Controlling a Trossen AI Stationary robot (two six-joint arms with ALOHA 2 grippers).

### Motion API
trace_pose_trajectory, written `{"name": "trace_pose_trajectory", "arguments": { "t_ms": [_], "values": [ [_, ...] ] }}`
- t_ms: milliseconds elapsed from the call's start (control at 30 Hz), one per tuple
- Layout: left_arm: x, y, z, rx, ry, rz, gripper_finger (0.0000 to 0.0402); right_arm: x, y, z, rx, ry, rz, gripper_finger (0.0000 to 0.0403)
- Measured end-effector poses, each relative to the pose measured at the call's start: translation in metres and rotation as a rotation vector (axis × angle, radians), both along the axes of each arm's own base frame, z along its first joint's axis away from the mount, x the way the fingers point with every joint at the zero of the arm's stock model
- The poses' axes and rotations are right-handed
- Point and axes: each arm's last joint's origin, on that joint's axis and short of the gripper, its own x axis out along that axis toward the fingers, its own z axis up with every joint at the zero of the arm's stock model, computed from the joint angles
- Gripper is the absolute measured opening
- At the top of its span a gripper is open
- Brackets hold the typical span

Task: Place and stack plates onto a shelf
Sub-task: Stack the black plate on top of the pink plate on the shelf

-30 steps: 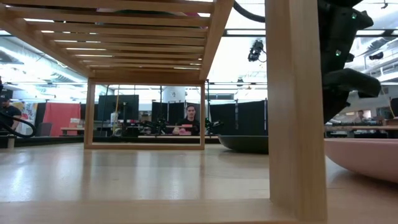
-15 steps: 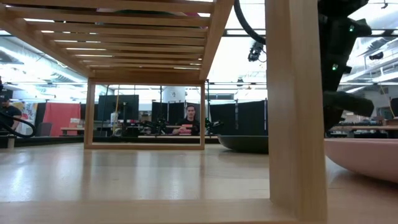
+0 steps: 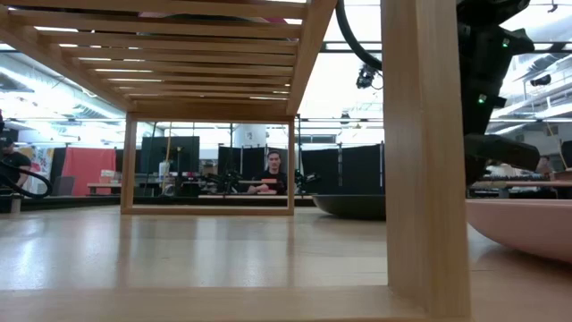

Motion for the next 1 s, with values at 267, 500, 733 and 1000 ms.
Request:
{"name": "trace_pose_trajectory", "arguments": {
  "t_ms": [267,500,733,1000],
  "values": [
    [0.000,0.000,0.000,0.000,0.000,0.000,0.0156,0.000,-0.001,0.001,-0.023,-0.005,0.001,0.0019],
    [0.000,0.000,0.000,0.000,0.001,0.000,0.0156,0.000,-0.001,0.001,-0.021,-0.004,-0.002,0.0020],
    [0.000,0.000,0.000,0.000,0.001,0.000,0.0156,-0.002,0.000,0.009,-0.013,0.022,-0.002,0.0019],
    [0.000,0.000,0.000,0.000,0.001,0.000,0.0156,-0.006,-0.001,0.034,-0.019,0.060,-0.009,0.0019]
  ]
}}
